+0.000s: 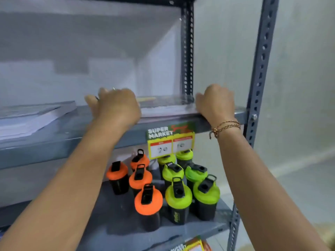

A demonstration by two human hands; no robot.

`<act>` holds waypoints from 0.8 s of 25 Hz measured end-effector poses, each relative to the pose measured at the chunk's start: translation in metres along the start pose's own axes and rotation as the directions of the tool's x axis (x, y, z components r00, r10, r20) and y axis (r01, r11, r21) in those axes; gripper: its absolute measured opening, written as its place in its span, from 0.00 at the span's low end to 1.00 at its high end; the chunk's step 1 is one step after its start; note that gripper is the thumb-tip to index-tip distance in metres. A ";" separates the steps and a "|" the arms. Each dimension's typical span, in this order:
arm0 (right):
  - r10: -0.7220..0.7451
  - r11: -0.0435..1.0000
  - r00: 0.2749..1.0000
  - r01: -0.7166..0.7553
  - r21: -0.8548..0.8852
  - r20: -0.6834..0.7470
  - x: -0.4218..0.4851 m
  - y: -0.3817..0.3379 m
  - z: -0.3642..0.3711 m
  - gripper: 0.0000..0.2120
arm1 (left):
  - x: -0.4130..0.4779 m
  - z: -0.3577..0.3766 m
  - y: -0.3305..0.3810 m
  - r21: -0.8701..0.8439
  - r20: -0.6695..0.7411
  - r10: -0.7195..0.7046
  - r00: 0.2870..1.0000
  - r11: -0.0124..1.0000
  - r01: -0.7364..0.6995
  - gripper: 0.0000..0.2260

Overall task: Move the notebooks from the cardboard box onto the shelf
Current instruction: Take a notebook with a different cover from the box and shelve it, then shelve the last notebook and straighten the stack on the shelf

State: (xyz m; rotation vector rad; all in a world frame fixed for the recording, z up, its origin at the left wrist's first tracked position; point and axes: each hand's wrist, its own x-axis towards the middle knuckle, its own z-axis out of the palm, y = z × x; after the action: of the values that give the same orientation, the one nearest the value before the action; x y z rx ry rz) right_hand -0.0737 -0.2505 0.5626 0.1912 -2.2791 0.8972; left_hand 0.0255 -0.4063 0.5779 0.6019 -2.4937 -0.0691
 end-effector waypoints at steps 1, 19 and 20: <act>-0.066 0.996 0.987 0.074 0.046 -0.144 -0.006 0.012 -0.005 0.12 | -0.009 -0.001 0.011 0.021 -0.169 0.067 0.983 0.998 -0.065 0.12; 0.894 -0.444 -0.446 -0.872 -0.205 -0.039 -0.505 0.512 0.050 0.34 | -0.465 0.511 0.243 -0.389 0.915 0.364 -0.171 0.690 -0.610 0.26; 0.913 -0.404 -0.405 -0.892 -0.204 -0.038 -0.510 0.512 0.057 0.33 | -0.475 0.517 0.238 -0.348 0.934 0.335 -0.124 0.772 -0.533 0.28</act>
State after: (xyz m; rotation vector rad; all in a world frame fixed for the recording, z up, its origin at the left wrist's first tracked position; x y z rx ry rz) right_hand 0.1014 0.0451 -0.0761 -2.4258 -2.0576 1.4023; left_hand 0.0006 -0.0280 -0.0593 -0.7108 -4.0093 -0.0291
